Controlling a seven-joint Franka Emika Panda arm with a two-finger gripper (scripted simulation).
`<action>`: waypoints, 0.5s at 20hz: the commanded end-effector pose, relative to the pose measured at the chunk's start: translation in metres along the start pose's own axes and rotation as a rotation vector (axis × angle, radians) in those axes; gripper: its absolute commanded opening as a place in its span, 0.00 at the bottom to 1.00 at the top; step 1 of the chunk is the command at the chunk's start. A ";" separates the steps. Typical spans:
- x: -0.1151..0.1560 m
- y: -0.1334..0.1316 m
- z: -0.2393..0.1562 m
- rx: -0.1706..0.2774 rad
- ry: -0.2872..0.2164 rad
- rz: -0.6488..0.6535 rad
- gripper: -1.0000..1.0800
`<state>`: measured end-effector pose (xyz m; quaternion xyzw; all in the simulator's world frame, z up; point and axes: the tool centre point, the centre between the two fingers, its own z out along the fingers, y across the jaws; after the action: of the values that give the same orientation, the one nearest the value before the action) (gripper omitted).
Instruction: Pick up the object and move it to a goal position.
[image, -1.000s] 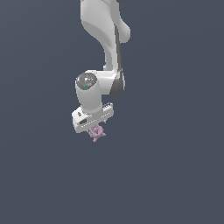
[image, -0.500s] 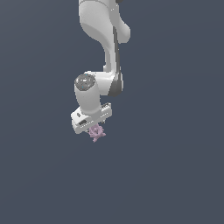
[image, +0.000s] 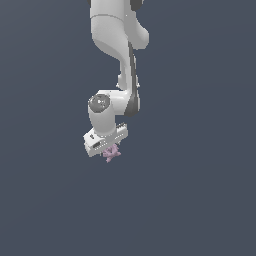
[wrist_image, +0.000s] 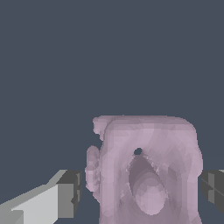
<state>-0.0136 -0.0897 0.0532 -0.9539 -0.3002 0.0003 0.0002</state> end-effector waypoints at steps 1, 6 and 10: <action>0.000 0.000 0.009 0.000 0.000 -0.001 0.96; 0.001 0.001 0.014 0.000 0.000 -0.001 0.00; 0.001 0.001 0.014 0.000 0.000 -0.001 0.00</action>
<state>-0.0089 -0.0908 0.0509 -0.9536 -0.3011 -0.0057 -0.0034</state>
